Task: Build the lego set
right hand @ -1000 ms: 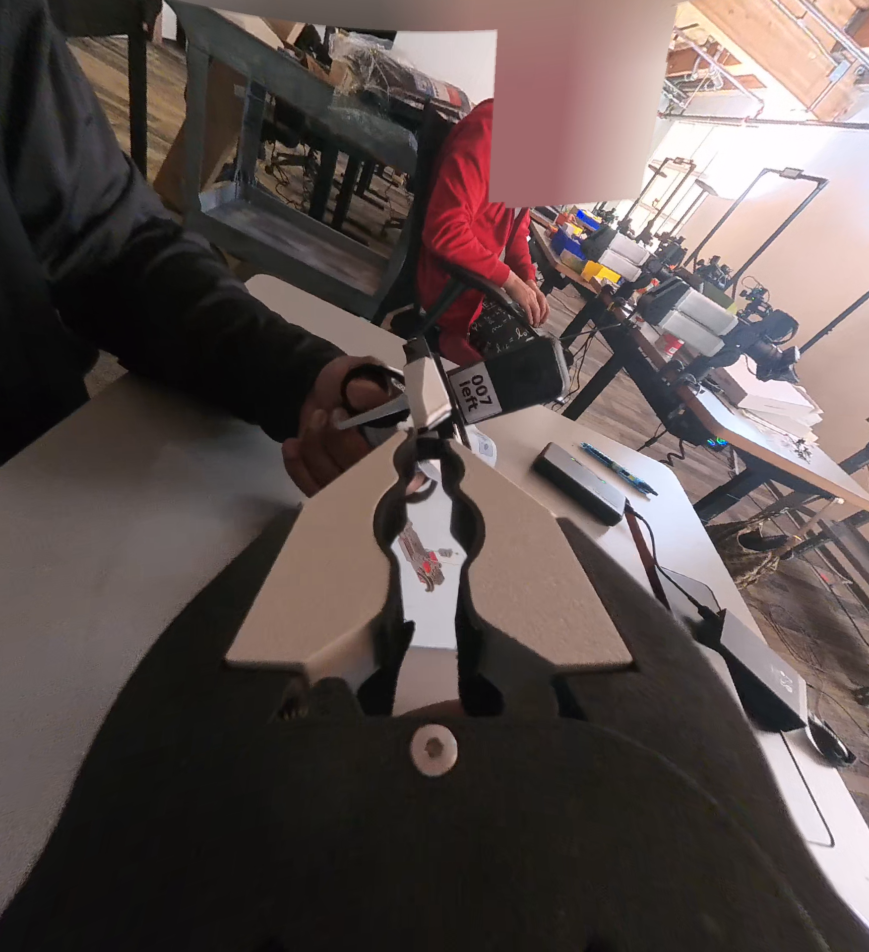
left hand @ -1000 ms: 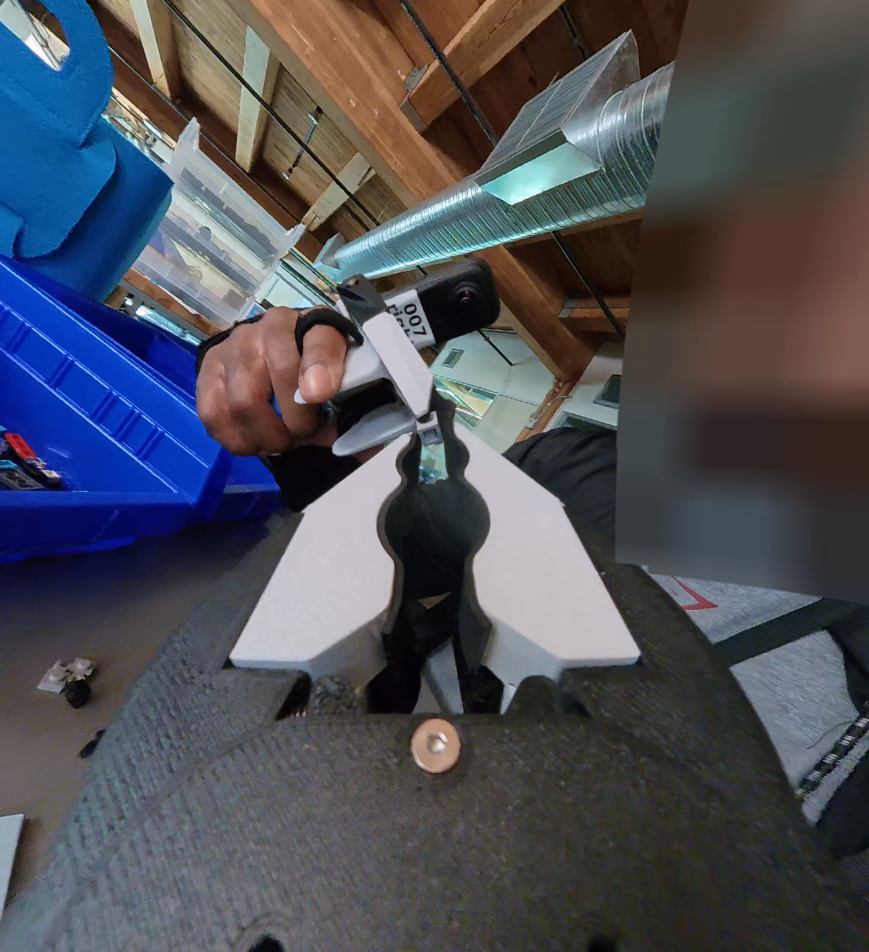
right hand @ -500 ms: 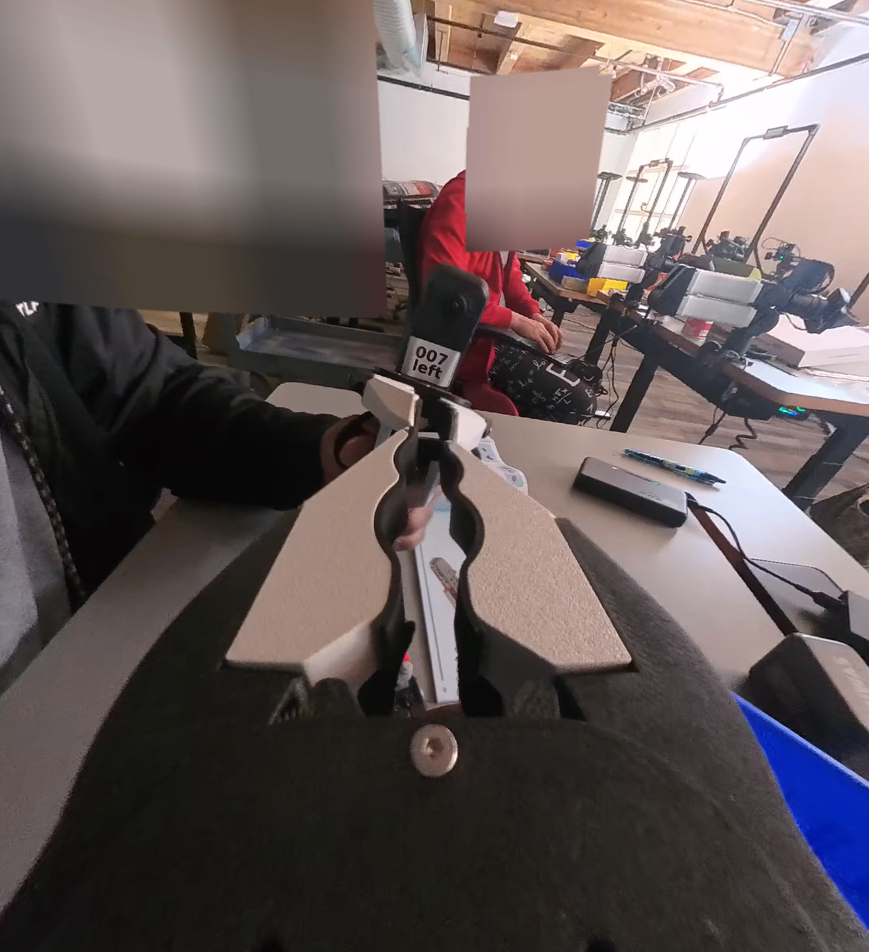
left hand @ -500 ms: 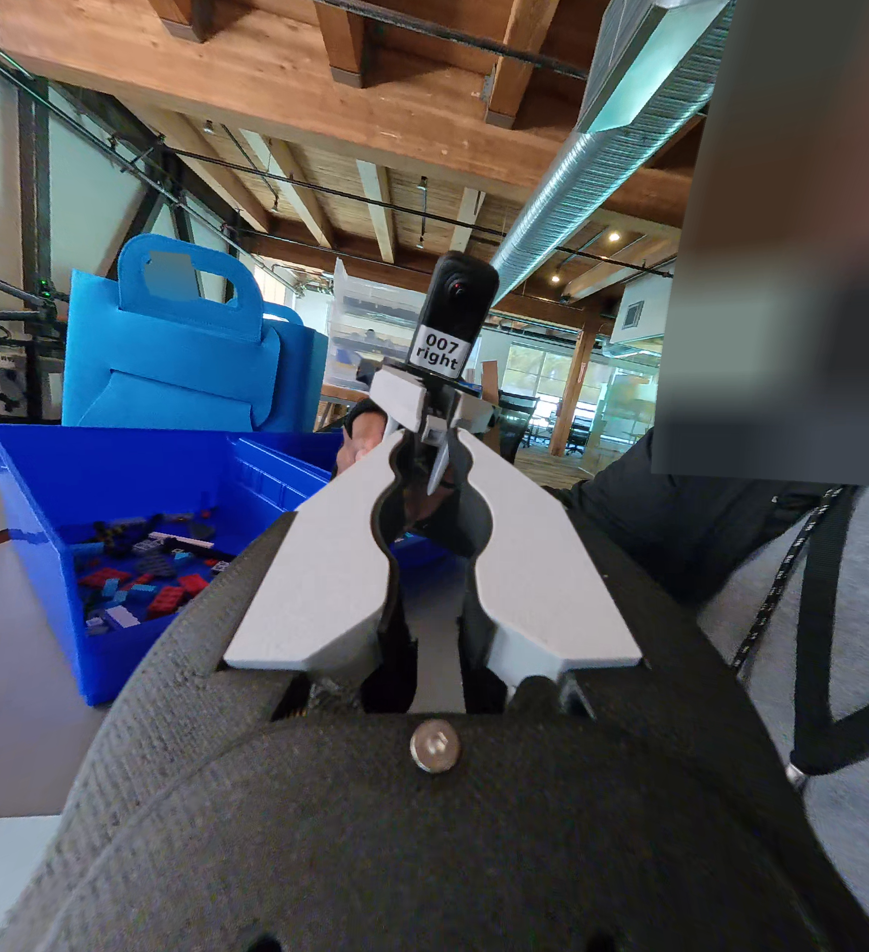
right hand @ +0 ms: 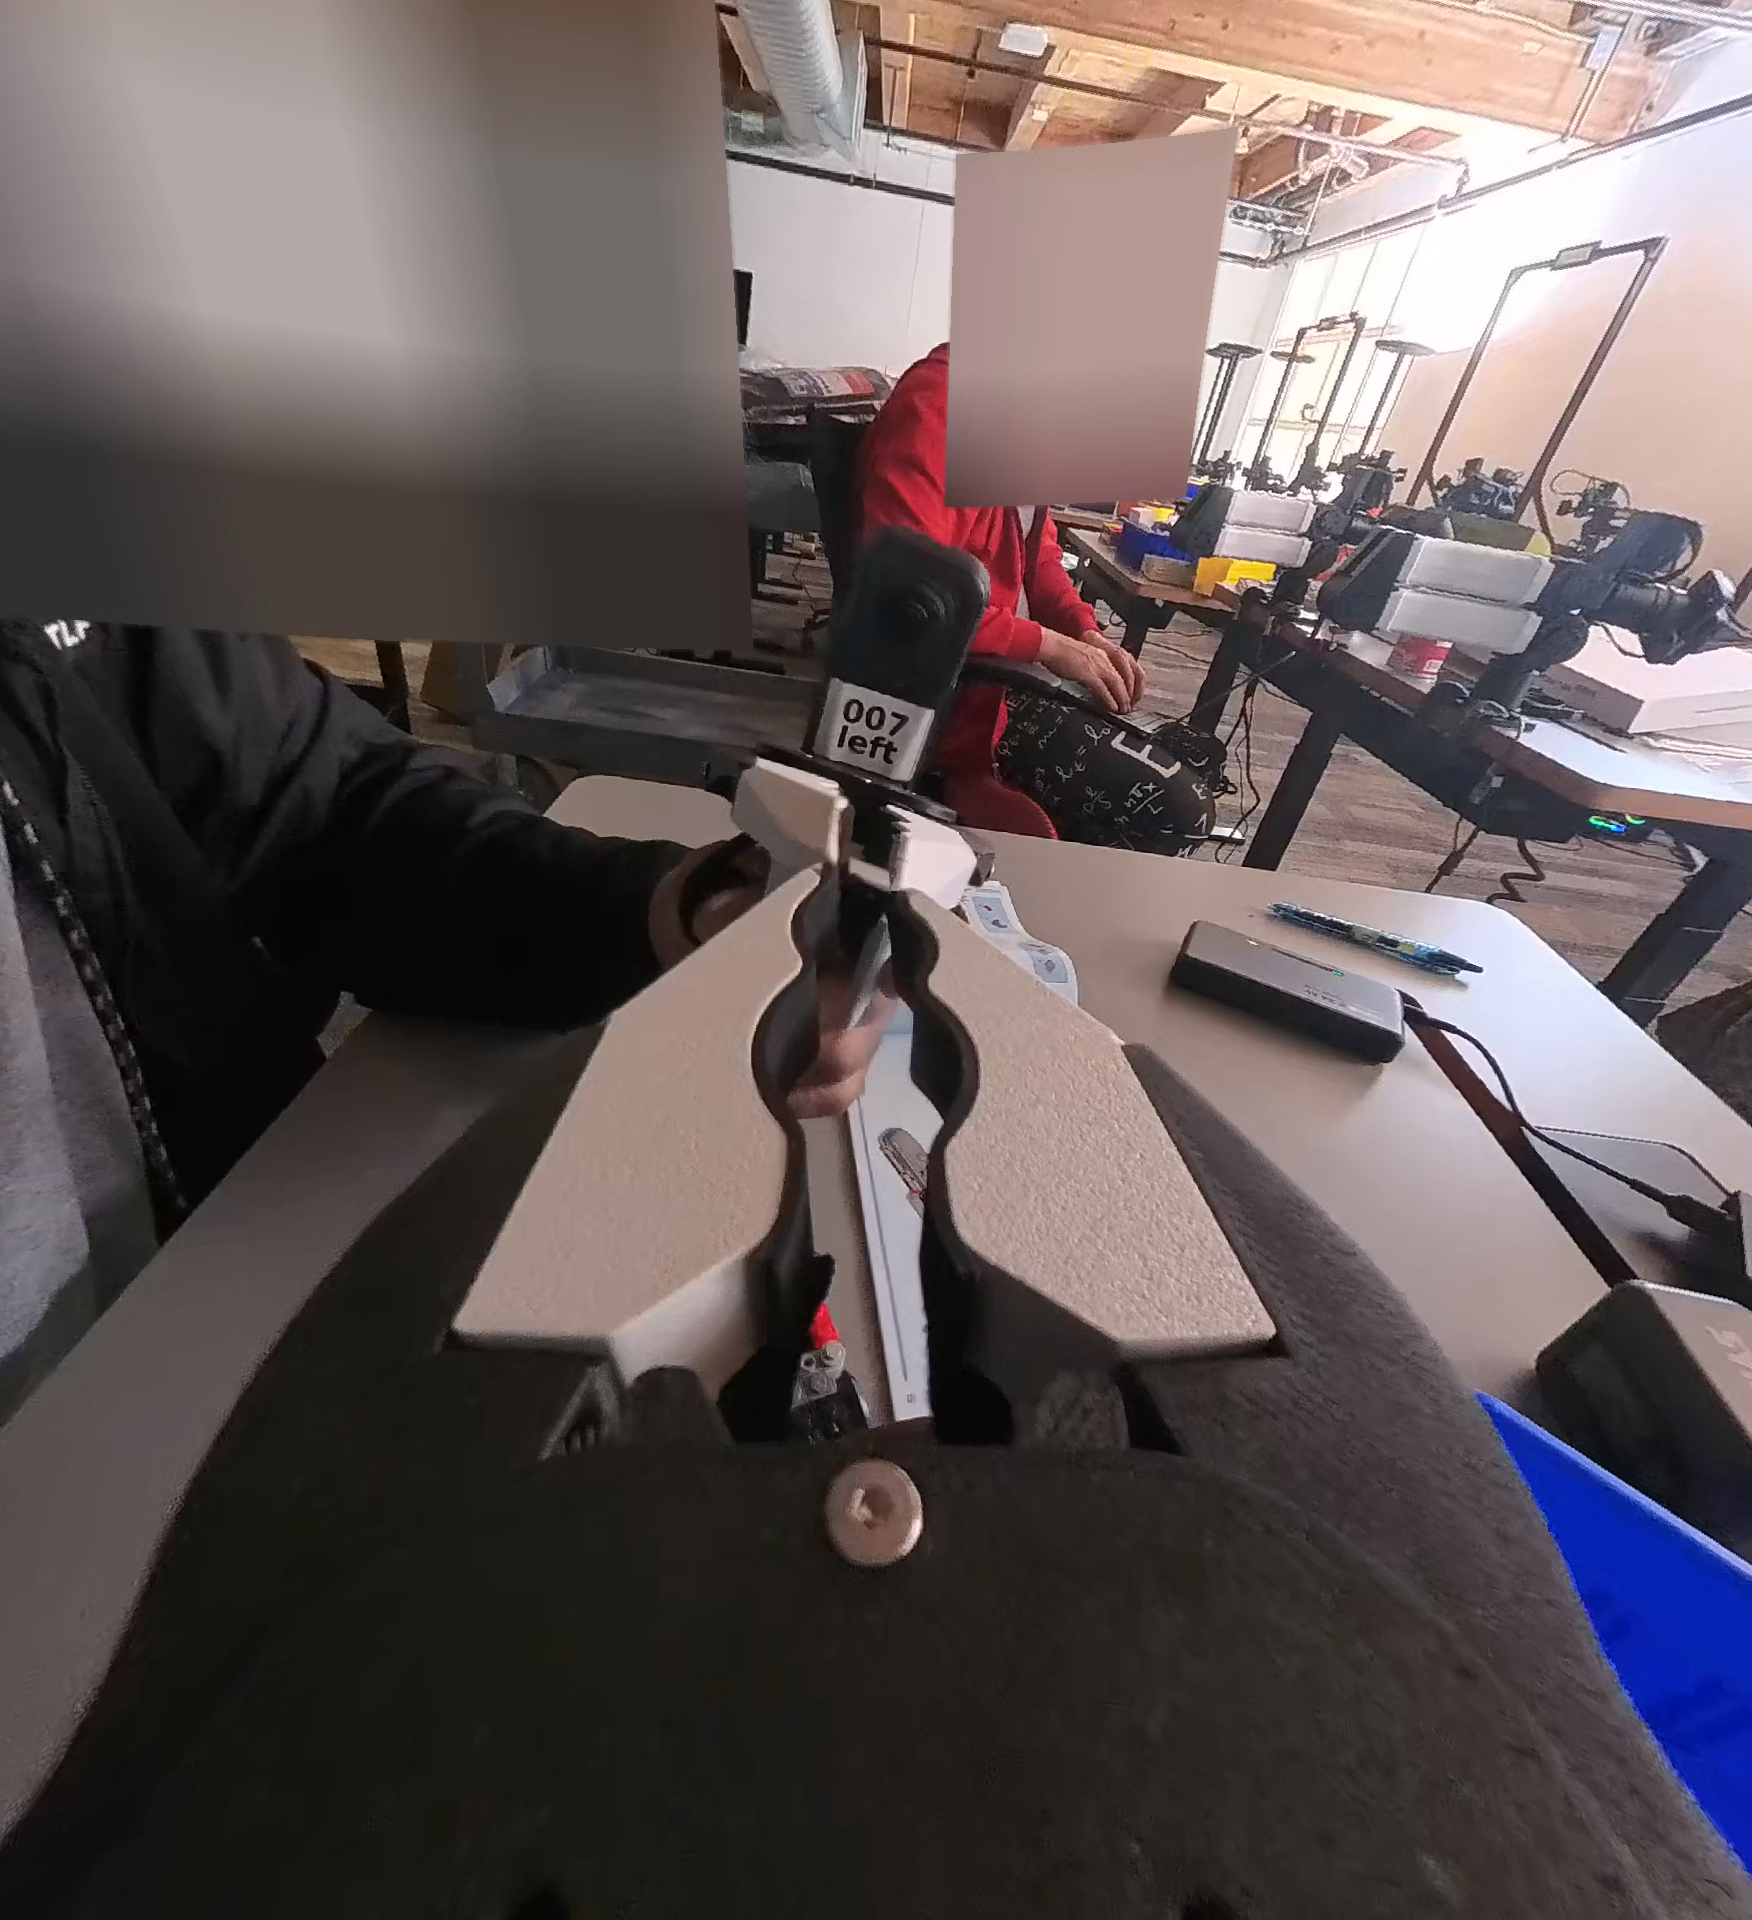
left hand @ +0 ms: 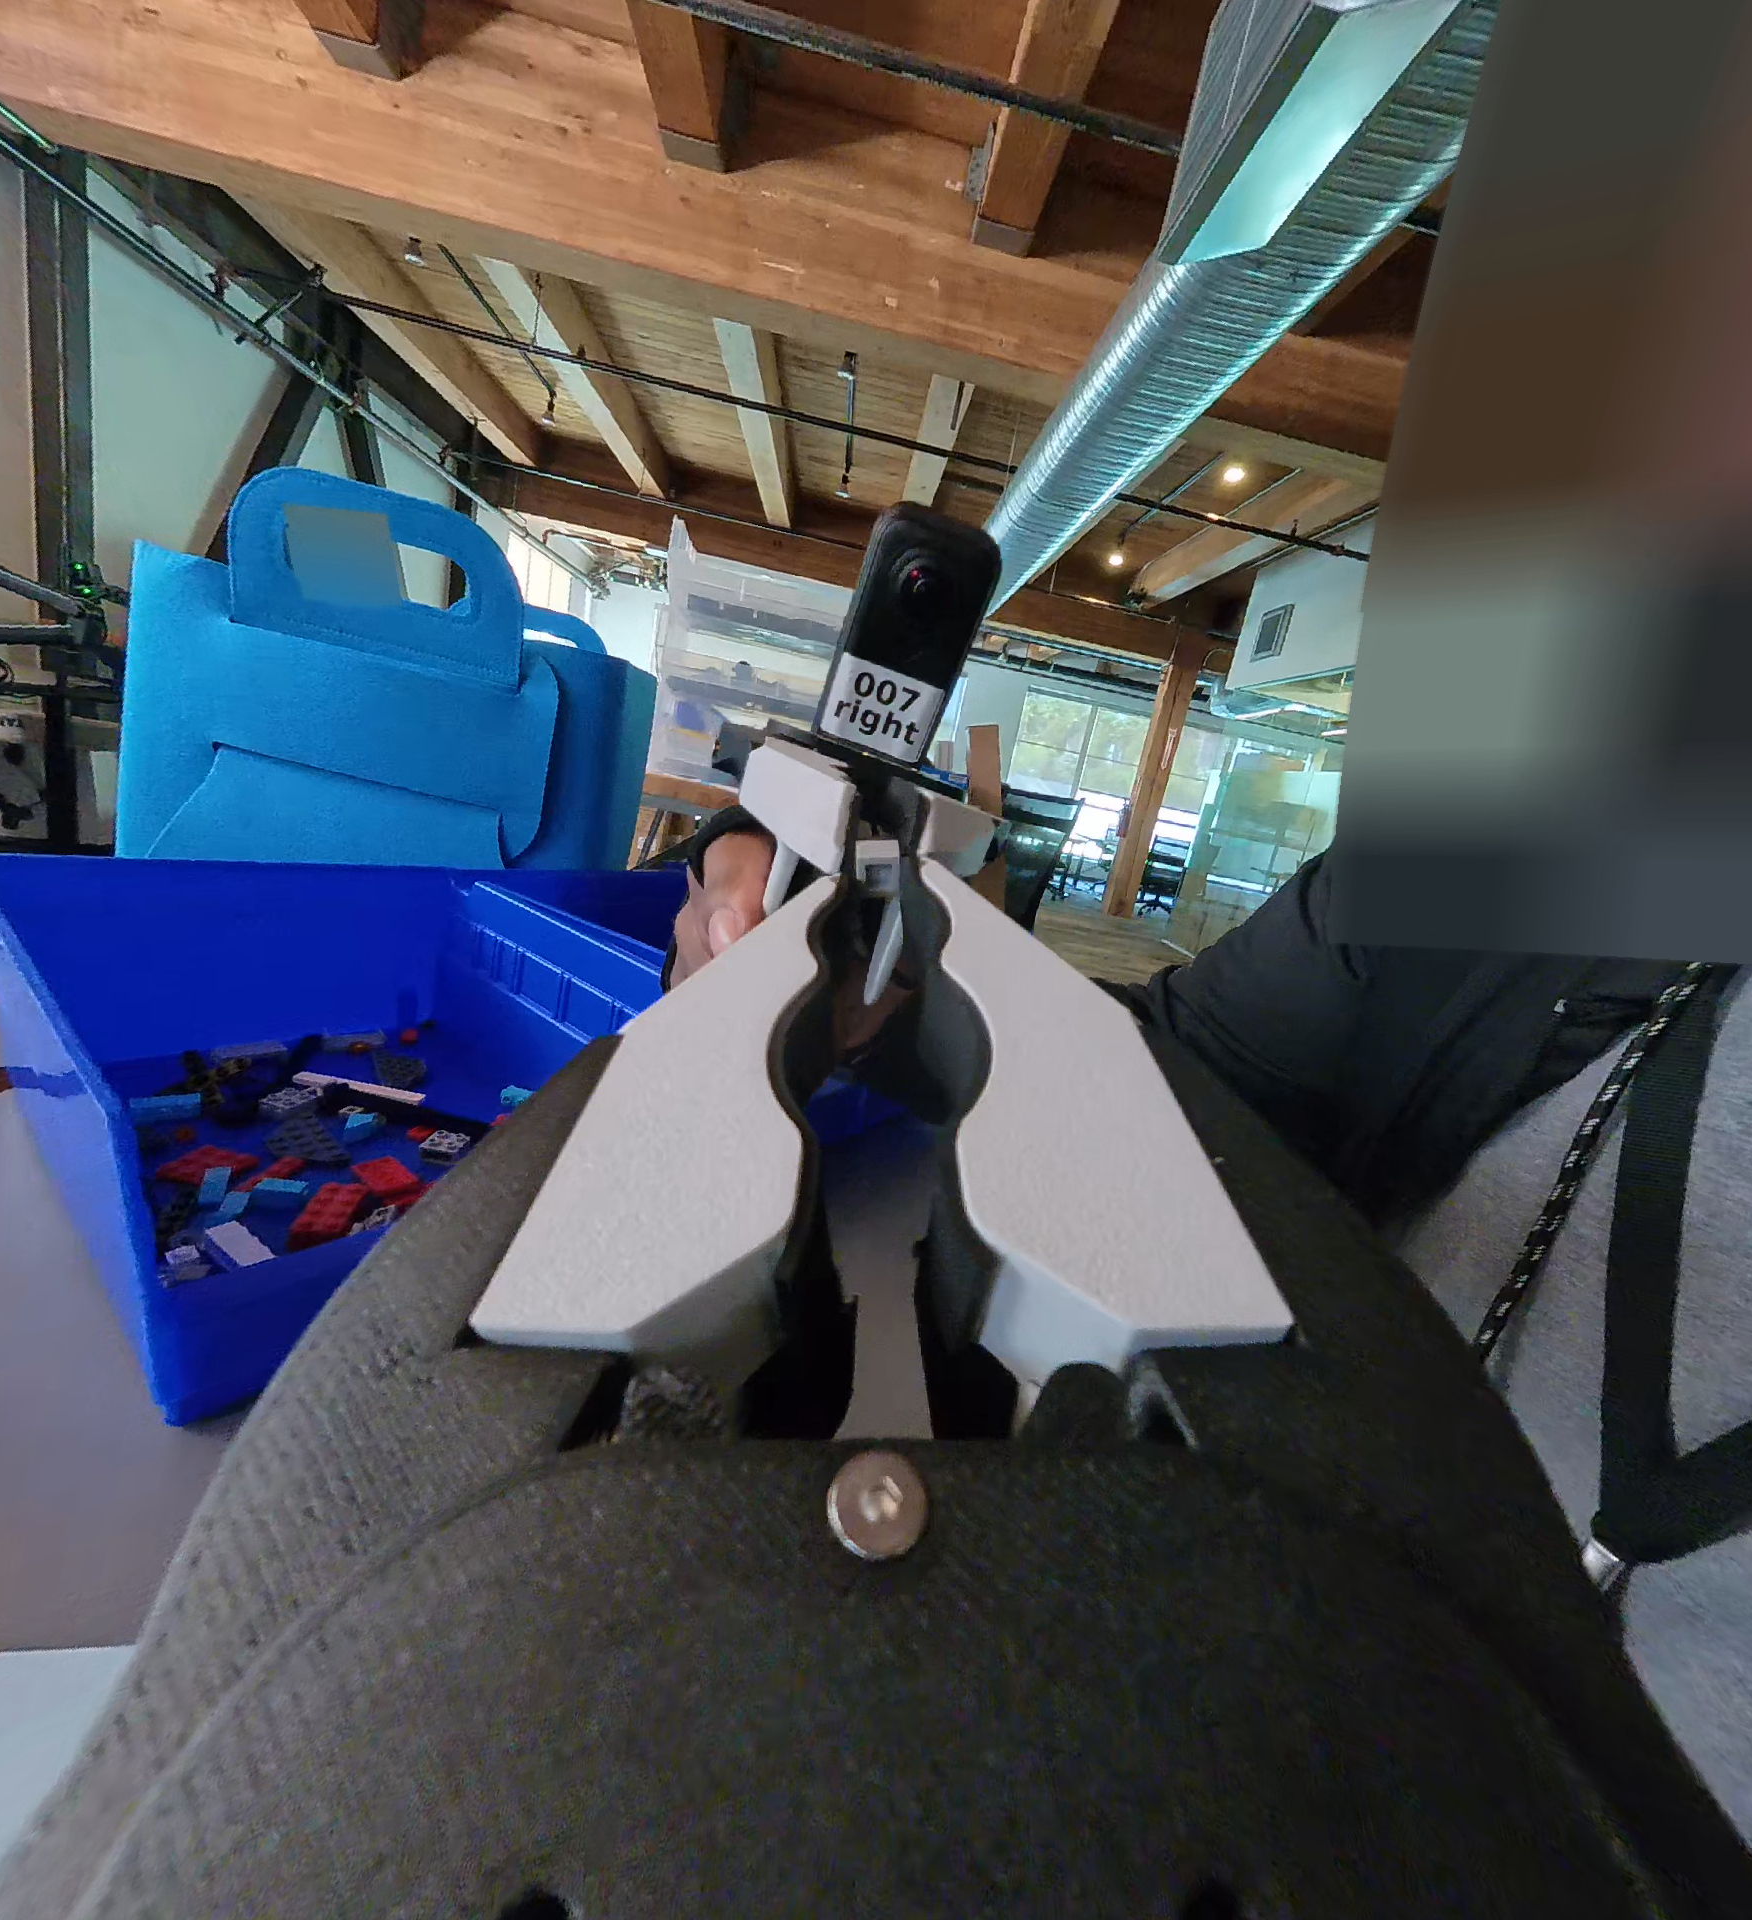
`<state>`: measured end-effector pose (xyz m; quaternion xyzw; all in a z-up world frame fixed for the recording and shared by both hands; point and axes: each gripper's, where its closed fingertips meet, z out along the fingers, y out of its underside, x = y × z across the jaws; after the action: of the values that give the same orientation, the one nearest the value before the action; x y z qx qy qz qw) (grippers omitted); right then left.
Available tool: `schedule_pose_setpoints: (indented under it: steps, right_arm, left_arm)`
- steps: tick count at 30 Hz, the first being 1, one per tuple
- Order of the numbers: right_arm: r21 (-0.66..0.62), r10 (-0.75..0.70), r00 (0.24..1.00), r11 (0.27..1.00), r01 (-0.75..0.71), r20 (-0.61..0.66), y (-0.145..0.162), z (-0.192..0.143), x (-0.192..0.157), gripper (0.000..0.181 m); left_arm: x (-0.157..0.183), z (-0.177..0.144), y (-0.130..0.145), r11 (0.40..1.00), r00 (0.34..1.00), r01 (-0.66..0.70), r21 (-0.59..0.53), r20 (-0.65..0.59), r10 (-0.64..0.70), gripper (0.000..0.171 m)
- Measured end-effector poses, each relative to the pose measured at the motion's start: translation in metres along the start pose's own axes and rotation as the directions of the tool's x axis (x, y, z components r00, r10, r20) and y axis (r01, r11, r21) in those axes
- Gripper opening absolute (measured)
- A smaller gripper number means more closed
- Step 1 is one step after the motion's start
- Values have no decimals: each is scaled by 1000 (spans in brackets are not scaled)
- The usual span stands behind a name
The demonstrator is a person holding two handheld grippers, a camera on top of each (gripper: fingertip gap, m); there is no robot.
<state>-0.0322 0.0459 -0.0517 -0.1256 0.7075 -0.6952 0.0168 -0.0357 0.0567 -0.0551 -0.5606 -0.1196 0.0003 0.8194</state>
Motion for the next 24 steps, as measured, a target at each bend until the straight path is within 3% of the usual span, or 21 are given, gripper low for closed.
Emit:
schedule_pose_setpoints:
  steps: [24]
  right_arm:
    - [-10,-2,1000,1000,2,17,-1,1,-3,8]
  left_arm:
    - [4,0,1,999,999,39,-7,-37,-39,8]
